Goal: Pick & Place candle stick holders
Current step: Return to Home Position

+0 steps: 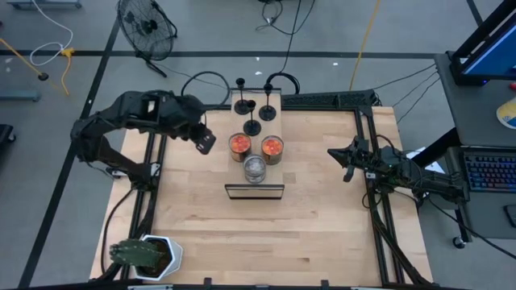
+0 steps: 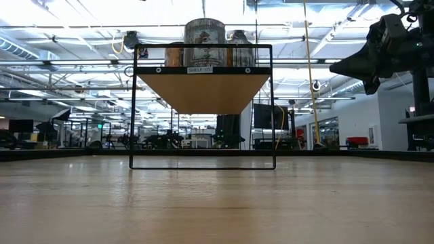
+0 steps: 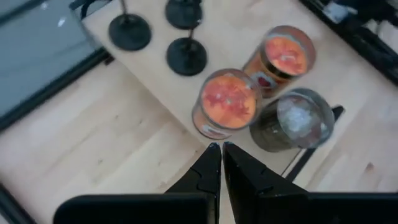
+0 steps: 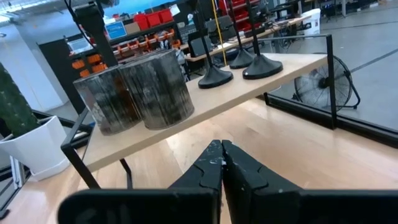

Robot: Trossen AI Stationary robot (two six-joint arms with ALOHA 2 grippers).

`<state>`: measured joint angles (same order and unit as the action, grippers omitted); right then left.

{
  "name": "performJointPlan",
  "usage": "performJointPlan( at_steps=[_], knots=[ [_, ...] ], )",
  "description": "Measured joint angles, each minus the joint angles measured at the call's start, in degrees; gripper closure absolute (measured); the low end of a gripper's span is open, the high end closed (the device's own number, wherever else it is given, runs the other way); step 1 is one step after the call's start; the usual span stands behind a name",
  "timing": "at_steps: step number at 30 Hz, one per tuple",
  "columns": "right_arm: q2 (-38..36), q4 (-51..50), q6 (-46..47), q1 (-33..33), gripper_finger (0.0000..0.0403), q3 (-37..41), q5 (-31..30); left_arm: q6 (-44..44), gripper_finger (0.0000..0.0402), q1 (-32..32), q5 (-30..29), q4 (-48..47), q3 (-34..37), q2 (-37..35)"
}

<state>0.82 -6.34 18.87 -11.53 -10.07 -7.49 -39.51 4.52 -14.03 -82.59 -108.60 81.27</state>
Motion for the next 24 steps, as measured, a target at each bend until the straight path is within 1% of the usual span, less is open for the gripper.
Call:
performJointPlan(
  at_steps=[3,10,13,17,21,24],
  knots=[
    [0.00,0.04,-0.01,0.00,0.0403,0.00,0.01,3.12,0.0382,-1.05,0.00,0.23,-0.01,0.18],
    [0.00,0.01,0.00,0.00,0.0403,0.00,0.01,2.86,0.0382,-1.71,-0.01,0.18,0.02,0.14],
    [0.00,0.02,-0.02,0.00,0.0403,0.00,0.01,2.73,0.0382,-1.68,1.16,0.17,0.02,0.20],
    [0.00,0.06,-0.02,0.00,0.0403,0.00,0.00,8.18,0.0382,-1.66,2.55,0.42,0.05,-0.35],
    [0.00,0.08,-0.02,0.00,0.0403,0.00,0.02,14.03,0.0382,-1.68,5.37,5.32,0.32,-1.19],
    [0.00,0.06,-0.02,0.00,0.0403,0.00,0.03,20.24,0.0382,-2.04,10.34,13.63,3.09,-2.84]
  ],
)
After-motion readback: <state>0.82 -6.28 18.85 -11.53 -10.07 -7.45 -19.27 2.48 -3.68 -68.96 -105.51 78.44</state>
